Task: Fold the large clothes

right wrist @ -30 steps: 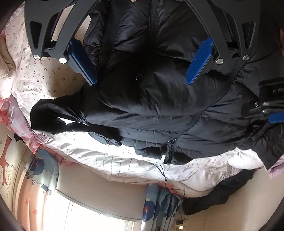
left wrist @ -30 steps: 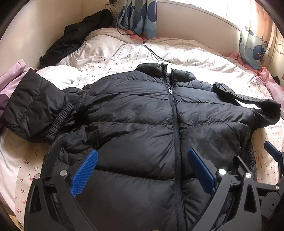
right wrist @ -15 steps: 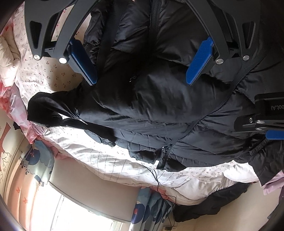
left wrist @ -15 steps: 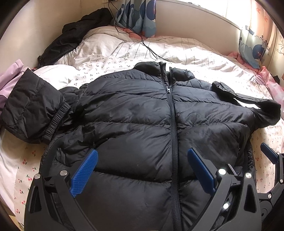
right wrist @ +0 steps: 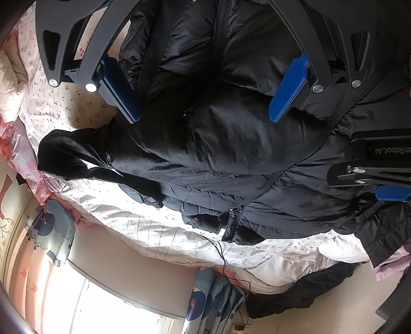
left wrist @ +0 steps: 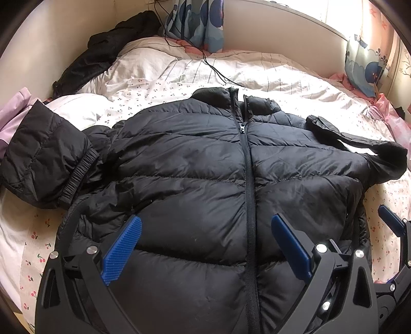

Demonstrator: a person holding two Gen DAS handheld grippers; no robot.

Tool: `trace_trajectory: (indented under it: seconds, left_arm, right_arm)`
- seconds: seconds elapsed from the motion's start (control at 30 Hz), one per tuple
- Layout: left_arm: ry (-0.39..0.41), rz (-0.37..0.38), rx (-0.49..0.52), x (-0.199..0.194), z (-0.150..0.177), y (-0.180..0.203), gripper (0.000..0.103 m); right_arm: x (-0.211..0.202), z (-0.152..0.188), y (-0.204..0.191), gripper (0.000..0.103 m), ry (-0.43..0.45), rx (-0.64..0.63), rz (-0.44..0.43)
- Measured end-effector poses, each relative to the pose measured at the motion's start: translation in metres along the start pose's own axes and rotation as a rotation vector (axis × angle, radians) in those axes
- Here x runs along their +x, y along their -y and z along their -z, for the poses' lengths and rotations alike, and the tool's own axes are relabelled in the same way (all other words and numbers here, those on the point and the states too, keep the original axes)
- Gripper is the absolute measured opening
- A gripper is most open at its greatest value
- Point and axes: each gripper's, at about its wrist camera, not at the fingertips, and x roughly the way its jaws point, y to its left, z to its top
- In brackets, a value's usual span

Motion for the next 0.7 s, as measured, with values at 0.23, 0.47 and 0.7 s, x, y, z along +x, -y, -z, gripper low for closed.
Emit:
trace_trajectory:
  seconds: [0.23, 0.47, 0.7]
  left_arm:
    - [-0.001, 0.001, 0.001, 0.001, -0.001, 0.002, 0.097]
    - [-0.013, 0.003, 0.003, 0.006, -0.004, 0.005, 0.097]
    - [-0.01, -0.007, 0.014, 0.005, -0.003, 0.004, 0.097]
  right_arm:
    - [-0.001, -0.002, -0.001, 0.097, 0.01, -0.022, 0.025]
    - [0.006, -0.006, -0.004, 0.097, 0.003, -0.104, 0.05]
    - [0.016, -0.016, 0.007, 0.097, -0.019, -0.108, 0.017]
